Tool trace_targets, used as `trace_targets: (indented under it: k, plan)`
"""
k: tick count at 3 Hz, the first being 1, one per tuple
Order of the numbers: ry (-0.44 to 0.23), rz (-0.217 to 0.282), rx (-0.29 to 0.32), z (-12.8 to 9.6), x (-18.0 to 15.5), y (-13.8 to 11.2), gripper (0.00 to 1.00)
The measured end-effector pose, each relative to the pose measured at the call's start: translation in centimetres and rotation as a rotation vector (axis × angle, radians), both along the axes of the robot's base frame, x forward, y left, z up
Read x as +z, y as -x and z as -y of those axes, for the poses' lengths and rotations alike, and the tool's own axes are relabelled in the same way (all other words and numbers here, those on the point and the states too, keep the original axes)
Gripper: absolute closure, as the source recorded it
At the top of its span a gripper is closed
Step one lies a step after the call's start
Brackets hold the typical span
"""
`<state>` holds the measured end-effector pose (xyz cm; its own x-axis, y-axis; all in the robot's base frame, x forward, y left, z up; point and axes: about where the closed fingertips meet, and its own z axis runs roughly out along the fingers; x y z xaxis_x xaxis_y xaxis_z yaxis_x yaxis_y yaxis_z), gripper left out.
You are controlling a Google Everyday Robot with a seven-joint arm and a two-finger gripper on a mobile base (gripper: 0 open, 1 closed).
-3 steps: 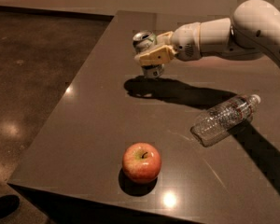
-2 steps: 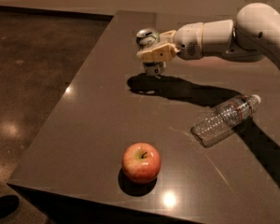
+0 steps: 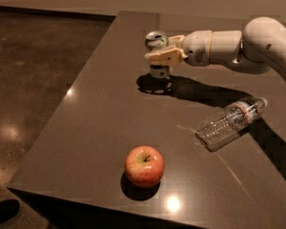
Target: Place 7up can upright
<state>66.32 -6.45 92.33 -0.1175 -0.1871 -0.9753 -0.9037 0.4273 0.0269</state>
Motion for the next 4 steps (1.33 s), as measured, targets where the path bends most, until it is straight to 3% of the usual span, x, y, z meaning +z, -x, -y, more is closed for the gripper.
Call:
trace_targets:
  k: [1,2,4]
  plan:
    - [-0.057,0.001,-0.012,0.5,-0.6,-0.3,1.00]
    - [-0.115,0.011,-0.030,1.1,-1.2,-0.7,0.74]
    - [-0.128,0.010,-0.051,1.5,-2.2,-1.0,0.27]
